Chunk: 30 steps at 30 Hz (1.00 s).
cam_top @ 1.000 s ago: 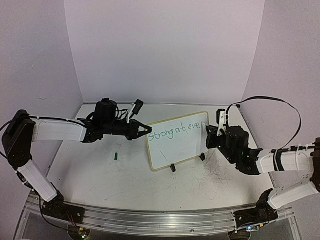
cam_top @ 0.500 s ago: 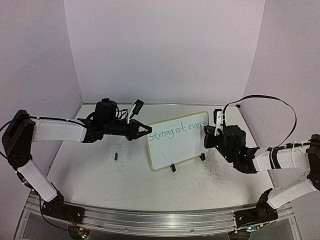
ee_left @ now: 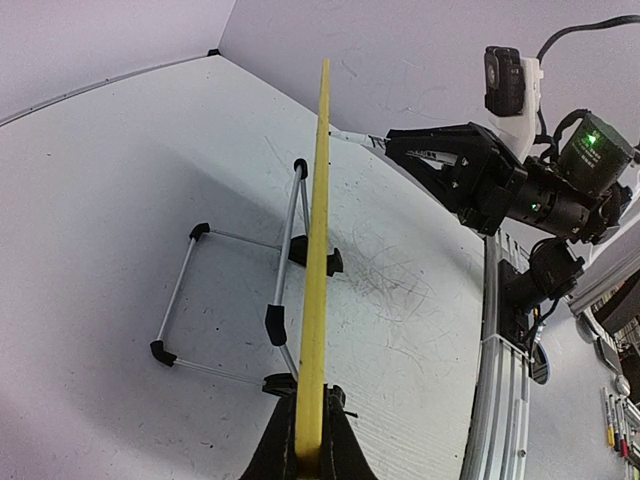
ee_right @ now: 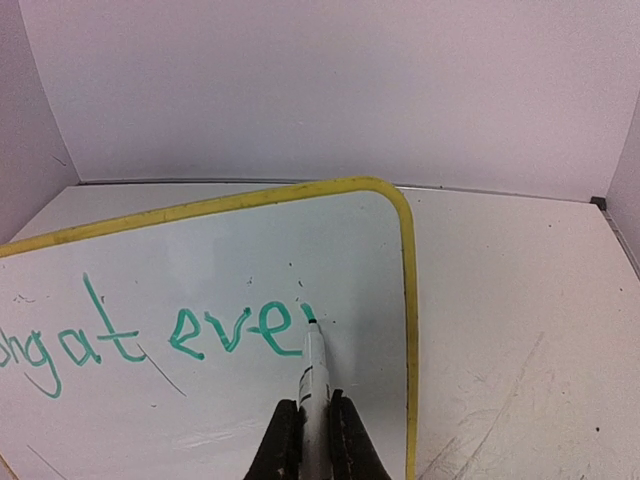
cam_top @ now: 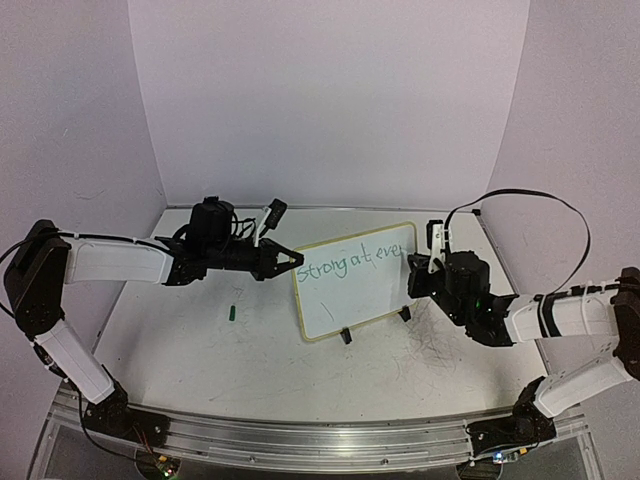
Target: Write a sentence on the whiteboard
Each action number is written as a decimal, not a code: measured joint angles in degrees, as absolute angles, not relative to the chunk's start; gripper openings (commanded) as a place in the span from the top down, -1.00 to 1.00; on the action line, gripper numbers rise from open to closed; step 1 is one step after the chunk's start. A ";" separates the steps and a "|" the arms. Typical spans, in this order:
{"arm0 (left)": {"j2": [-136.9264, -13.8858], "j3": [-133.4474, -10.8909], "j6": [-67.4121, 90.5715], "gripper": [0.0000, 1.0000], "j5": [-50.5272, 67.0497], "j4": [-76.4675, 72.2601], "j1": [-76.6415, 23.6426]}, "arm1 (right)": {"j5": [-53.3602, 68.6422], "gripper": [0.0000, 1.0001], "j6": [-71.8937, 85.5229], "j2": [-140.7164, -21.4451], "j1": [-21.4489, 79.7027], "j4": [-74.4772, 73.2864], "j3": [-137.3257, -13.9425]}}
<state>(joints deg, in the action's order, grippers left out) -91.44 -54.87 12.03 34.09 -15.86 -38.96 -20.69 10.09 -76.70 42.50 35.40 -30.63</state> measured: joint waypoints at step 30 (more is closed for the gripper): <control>-91.44 -54.87 12.16 1.00 34.04 -15.86 -38.96 | -20.50 1.00 10.72 -76.38 42.46 34.48 -30.32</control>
<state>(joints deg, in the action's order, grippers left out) -91.44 -54.87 12.16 34.04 -15.86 -38.96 -20.50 10.72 -76.38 42.46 34.48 -30.32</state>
